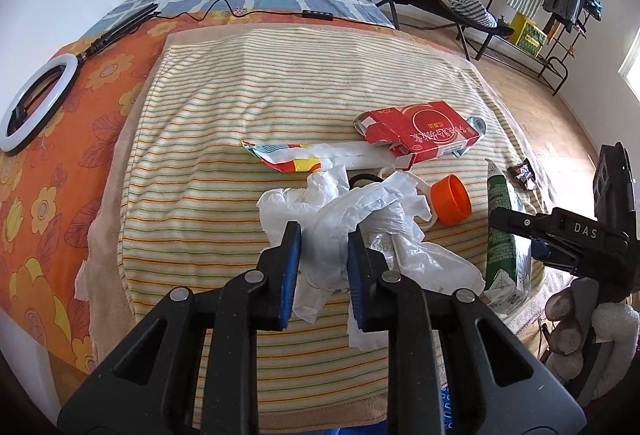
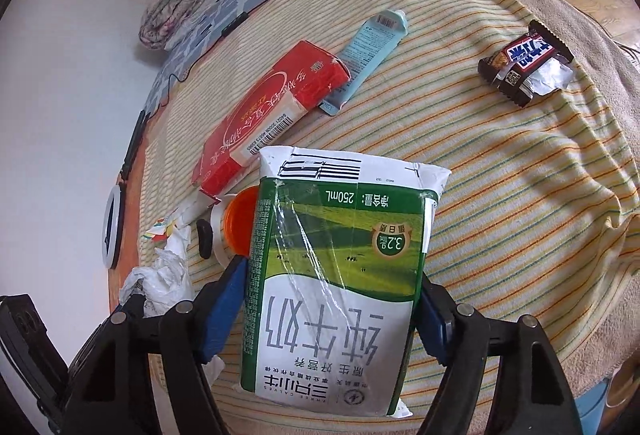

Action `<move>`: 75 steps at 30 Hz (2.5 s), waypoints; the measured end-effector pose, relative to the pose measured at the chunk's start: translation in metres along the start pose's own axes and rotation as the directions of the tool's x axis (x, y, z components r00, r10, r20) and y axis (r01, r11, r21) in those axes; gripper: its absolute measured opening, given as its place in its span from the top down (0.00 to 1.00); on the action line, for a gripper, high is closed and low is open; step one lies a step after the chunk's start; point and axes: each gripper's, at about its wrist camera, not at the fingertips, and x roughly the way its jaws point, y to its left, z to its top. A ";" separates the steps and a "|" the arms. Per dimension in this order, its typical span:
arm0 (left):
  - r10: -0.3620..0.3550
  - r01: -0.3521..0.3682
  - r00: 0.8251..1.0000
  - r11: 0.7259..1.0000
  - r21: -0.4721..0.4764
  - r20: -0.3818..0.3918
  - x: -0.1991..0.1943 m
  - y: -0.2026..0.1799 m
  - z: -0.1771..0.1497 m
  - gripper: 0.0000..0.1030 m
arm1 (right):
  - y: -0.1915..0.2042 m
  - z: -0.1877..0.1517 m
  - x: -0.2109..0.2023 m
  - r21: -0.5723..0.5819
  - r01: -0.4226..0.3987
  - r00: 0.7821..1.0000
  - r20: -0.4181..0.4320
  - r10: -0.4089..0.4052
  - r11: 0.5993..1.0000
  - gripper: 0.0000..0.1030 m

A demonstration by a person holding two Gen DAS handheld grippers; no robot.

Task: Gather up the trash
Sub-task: 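Carry bag and carton to the blue basket and open both tools to drop them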

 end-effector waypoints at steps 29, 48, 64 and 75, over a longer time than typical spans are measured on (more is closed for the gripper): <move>-0.061 0.066 0.998 0.986 0.156 -0.032 -0.069 -0.054 -0.125 0.79 | 0.012 -0.109 -0.087 -0.406 -0.009 1.000 0.017 0.018 0.914 0.25; -0.038 0.072 0.984 0.979 0.190 -0.174 -0.036 -0.072 -0.204 0.79 | -0.030 -0.192 -0.063 -0.474 0.022 0.987 -0.132 -0.096 0.880 0.24; -0.010 0.058 0.977 0.974 0.220 -0.211 -0.022 -0.075 -0.214 0.73 | -0.036 -0.203 -0.045 -0.488 0.061 0.977 -0.151 -0.153 0.870 0.23; 0.006 0.038 0.980 0.976 0.216 -0.201 -0.021 -0.073 -0.213 0.54 | -0.034 -0.200 -0.044 -0.489 0.077 0.977 -0.139 -0.164 0.869 0.18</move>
